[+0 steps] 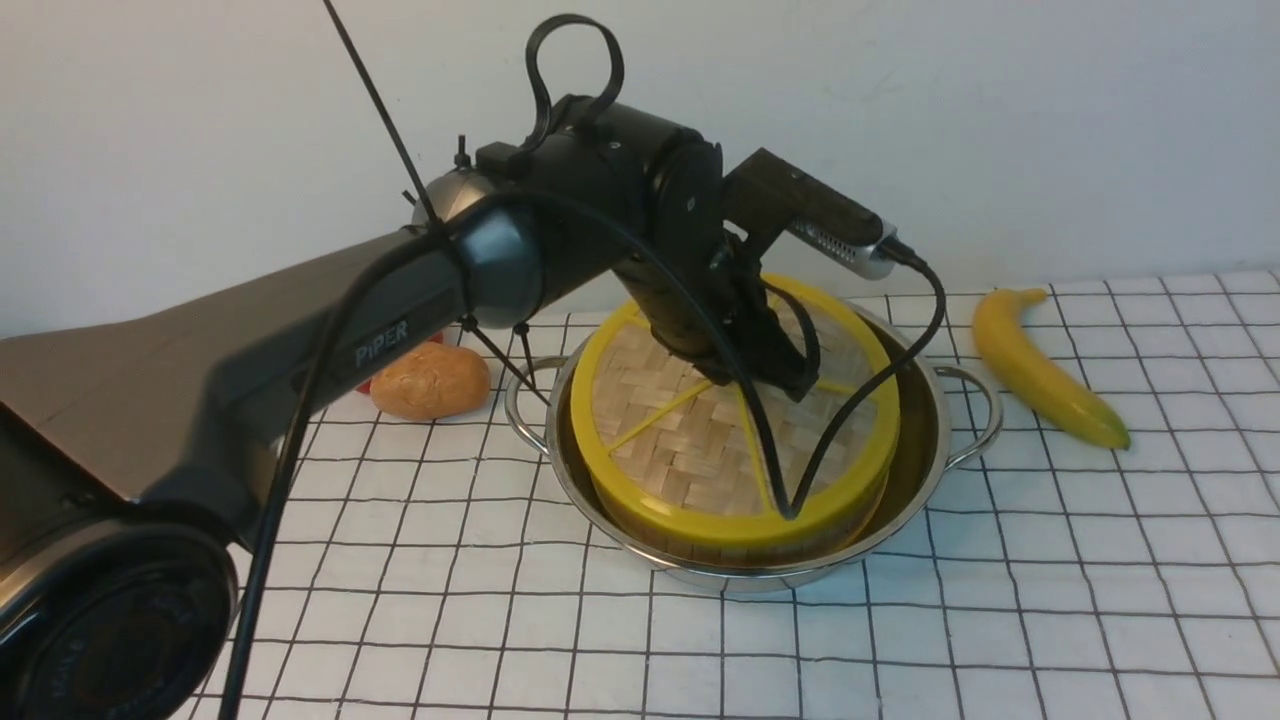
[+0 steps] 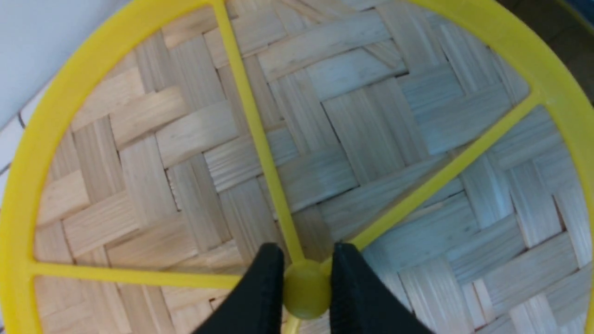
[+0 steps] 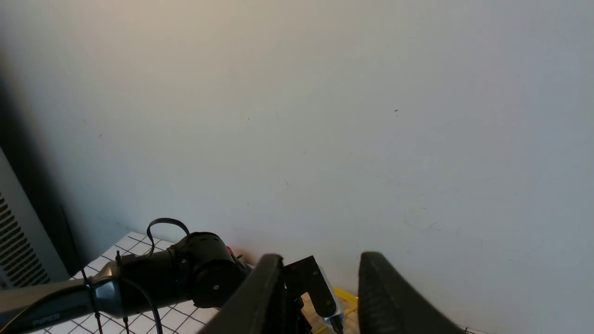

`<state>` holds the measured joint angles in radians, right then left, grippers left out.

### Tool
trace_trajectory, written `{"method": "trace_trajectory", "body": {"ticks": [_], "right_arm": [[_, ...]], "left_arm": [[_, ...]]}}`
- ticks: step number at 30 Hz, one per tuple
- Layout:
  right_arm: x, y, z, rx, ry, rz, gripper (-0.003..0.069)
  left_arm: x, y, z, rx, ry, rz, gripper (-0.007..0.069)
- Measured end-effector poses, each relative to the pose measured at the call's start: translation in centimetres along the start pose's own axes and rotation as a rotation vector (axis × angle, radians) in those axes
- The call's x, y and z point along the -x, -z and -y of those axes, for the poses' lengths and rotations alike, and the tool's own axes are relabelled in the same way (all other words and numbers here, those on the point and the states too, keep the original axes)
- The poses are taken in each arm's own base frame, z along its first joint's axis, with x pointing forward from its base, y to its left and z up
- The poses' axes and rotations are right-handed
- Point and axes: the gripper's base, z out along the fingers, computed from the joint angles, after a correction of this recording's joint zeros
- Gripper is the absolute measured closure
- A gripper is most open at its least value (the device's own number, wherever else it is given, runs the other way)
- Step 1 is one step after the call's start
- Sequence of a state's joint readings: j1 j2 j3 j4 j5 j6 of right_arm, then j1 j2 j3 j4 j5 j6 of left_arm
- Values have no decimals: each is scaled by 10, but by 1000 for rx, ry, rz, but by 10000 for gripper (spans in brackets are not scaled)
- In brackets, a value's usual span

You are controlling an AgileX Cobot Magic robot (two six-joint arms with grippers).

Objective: Place the steamer in the pot on the white tablecloth, and put the lid on the steamer.
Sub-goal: 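Place the yellow bamboo steamer lid onto the steamer in the pot with the left gripper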

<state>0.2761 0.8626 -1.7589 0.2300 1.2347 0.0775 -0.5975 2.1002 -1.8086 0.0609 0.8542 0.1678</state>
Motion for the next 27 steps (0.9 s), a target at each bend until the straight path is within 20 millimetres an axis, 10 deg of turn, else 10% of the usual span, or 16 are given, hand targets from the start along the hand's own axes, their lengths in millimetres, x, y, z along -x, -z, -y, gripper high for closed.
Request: {"method": "trace_trajectory", "body": {"ticks": [27], "right_arm": [[0, 0, 0, -3, 1, 0, 414]], "left_arm": [[4, 0, 0, 3, 3, 43, 508]]}}
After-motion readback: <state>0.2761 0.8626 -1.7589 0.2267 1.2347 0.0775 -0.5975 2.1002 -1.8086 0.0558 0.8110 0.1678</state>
